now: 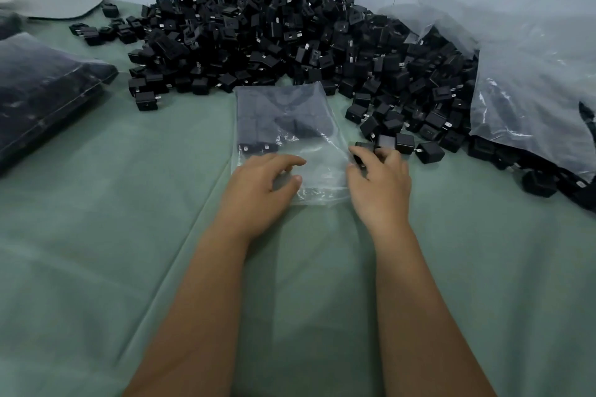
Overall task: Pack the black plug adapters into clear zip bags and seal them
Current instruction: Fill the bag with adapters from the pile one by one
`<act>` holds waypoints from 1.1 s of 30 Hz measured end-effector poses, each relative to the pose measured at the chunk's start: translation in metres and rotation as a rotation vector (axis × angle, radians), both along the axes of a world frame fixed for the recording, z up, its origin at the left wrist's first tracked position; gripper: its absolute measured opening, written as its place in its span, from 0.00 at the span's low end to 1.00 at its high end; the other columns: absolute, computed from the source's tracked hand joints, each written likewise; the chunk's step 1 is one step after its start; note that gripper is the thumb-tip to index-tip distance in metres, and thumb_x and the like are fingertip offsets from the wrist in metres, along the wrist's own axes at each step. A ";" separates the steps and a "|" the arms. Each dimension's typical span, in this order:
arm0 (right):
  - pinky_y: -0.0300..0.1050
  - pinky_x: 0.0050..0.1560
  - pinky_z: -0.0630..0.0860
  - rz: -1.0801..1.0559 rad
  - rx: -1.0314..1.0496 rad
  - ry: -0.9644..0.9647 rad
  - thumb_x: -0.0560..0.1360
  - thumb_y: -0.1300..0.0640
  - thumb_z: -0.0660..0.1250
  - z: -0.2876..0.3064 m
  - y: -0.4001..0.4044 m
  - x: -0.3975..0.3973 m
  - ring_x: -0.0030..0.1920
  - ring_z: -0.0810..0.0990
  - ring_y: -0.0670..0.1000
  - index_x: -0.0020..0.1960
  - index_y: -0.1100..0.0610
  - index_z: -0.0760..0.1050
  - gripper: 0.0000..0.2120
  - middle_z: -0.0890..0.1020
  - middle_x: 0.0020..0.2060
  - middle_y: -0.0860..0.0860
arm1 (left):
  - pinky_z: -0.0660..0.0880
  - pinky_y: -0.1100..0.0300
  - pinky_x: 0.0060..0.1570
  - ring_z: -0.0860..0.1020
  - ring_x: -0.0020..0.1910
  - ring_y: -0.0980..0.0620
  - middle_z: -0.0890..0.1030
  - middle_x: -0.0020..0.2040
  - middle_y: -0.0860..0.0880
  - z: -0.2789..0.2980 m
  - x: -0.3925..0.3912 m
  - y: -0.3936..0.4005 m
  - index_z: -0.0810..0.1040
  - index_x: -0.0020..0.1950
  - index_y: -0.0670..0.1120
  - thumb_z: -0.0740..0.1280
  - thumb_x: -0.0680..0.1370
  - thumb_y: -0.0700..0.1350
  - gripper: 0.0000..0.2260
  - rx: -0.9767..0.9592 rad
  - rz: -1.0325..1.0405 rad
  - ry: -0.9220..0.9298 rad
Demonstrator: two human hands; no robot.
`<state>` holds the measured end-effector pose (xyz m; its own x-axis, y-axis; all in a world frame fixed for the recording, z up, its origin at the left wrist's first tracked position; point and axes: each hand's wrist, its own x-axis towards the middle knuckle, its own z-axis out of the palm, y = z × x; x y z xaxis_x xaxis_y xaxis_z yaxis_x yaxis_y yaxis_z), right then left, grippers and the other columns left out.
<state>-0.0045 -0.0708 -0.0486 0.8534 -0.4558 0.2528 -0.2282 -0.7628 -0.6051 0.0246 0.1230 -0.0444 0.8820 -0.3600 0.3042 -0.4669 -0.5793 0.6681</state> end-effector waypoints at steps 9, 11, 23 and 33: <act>0.41 0.50 0.72 -0.112 0.161 -0.198 0.73 0.58 0.67 0.003 0.002 0.001 0.52 0.77 0.52 0.56 0.52 0.77 0.11 0.72 0.52 0.47 | 0.70 0.55 0.61 0.73 0.55 0.56 0.80 0.52 0.56 -0.001 0.001 0.000 0.77 0.63 0.57 0.63 0.73 0.61 0.20 -0.003 0.014 0.053; 0.46 0.54 0.74 -0.110 0.152 -0.177 0.72 0.58 0.68 0.003 0.003 -0.001 0.52 0.76 0.54 0.57 0.49 0.76 0.14 0.72 0.53 0.48 | 0.70 0.55 0.61 0.74 0.55 0.56 0.79 0.52 0.56 -0.001 0.000 0.000 0.77 0.64 0.57 0.63 0.73 0.61 0.21 -0.005 0.015 0.060; 0.53 0.55 0.73 -0.173 0.049 -0.170 0.70 0.61 0.70 0.003 0.003 -0.003 0.50 0.73 0.53 0.49 0.52 0.74 0.10 0.74 0.48 0.50 | 0.70 0.52 0.64 0.74 0.56 0.54 0.79 0.53 0.57 0.004 -0.003 0.000 0.76 0.65 0.56 0.65 0.71 0.57 0.22 0.003 0.019 0.095; 0.24 0.46 0.68 0.193 0.100 -0.614 0.72 0.56 0.67 0.021 0.062 -0.019 0.47 0.74 0.43 0.57 0.61 0.76 0.16 0.76 0.50 0.53 | 0.72 0.50 0.53 0.76 0.51 0.46 0.81 0.48 0.52 0.007 -0.002 -0.003 0.81 0.52 0.52 0.67 0.74 0.51 0.09 0.063 0.011 0.036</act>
<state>-0.0237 -0.0084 -0.0274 0.6359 -0.3555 0.6850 0.3176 -0.6884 -0.6521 0.0229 0.1199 -0.0376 0.8958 -0.3679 0.2495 -0.4370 -0.6257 0.6462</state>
